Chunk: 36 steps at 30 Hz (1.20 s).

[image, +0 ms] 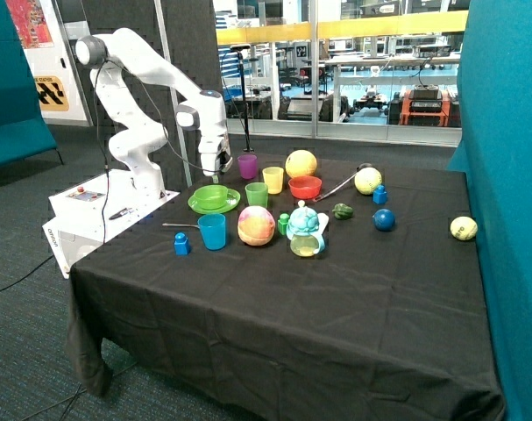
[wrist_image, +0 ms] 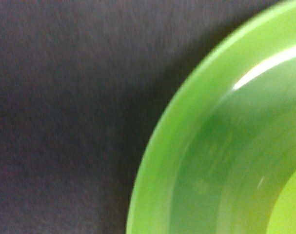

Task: Place the bowl on the plate and the cup in the bowl matching the color

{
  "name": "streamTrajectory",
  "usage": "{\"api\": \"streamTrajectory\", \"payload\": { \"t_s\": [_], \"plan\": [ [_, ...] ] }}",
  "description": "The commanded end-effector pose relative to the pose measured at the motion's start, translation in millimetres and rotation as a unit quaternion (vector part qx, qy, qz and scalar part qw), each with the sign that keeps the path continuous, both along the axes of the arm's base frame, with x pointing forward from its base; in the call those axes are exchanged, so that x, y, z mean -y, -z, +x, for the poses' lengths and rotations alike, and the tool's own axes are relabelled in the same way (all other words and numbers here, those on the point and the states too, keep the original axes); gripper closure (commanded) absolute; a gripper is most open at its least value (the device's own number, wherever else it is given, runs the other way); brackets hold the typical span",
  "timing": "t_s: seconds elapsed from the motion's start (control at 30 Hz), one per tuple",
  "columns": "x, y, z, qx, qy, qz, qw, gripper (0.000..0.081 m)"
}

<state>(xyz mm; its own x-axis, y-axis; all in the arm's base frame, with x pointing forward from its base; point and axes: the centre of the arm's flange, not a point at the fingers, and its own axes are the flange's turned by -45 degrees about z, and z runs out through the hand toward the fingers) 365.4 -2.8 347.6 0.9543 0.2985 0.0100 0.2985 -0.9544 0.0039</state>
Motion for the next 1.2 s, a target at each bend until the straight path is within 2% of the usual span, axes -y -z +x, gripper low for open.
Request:
{"api": "streamTrajectory", "payload": {
  "t_s": [0.0,0.1,0.33,0.4,0.57,0.8,1.17],
  "plan": [
    [-6,-22.0,31,-0.0054,-0.009,0.00031,0.9999,0.035],
    [-7,-25.3,42,-0.0054,-0.009,0.00031,0.9999,0.0391],
    [-7,-38.2,69,-0.0054,-0.023,0.00023,0.9997,0.0403],
    [-8,-42.0,76,-0.0054,-0.026,0.00022,0.9997,0.044],
    [-9,-51.0,89,-0.0054,-0.033,0.00018,0.9994,0.041],
    [-7,-61.4,109,-0.0054,-0.038,0.00015,0.9993,0.0418],
    [9,-57.8,135,-0.0054,-0.014,0.00028,0.9999,0.0407]
  ]
}}
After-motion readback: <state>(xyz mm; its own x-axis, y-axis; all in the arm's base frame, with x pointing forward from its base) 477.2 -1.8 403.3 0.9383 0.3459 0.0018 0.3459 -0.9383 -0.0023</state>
